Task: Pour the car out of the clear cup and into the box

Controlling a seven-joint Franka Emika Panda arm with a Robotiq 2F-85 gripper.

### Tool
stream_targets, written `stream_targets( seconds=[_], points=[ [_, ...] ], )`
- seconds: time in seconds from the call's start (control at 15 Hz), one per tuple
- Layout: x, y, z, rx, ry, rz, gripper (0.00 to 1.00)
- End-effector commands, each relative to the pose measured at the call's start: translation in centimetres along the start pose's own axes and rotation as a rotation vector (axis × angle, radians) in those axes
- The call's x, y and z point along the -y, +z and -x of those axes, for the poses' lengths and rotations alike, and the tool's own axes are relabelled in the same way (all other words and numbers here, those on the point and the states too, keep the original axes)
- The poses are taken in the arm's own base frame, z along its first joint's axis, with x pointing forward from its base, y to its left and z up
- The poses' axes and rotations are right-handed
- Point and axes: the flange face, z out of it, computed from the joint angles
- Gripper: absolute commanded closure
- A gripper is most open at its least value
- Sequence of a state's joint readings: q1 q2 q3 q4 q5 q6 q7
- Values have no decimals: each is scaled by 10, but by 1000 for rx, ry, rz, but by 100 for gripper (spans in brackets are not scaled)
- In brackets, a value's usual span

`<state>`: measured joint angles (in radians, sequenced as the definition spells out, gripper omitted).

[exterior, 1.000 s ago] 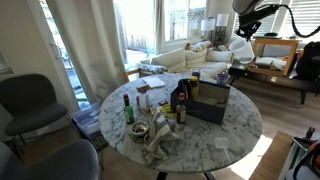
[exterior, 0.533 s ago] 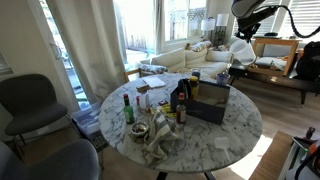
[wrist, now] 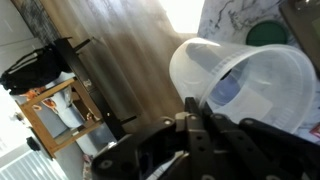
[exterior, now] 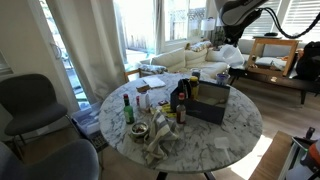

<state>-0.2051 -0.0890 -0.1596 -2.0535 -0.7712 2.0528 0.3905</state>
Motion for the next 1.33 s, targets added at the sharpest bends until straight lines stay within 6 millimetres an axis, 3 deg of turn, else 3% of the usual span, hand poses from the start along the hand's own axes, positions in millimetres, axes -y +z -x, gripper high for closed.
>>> stream_targets(
  seconds=[0.0, 0.07, 0.13, 0.4, 0.67, 1.0, 1.07, 1.13, 1.27],
  points=[
    [26, -21, 24, -6, -135, -58, 99],
    [23, -25, 22, -18, -108, -67, 99],
    [28, -18, 11, -14, -92, -37, 95],
    [24, -27, 14, -28, -94, -48, 99],
    [46, -37, 24, -61, -196, 99, 99],
    [65, -47, 53, -76, -269, 211, 99],
    [65, -51, 54, -90, -248, 183, 99],
    [66, -45, 39, -69, -260, 172, 95],
    [68, -50, 44, -80, -256, 169, 95]
  ],
)
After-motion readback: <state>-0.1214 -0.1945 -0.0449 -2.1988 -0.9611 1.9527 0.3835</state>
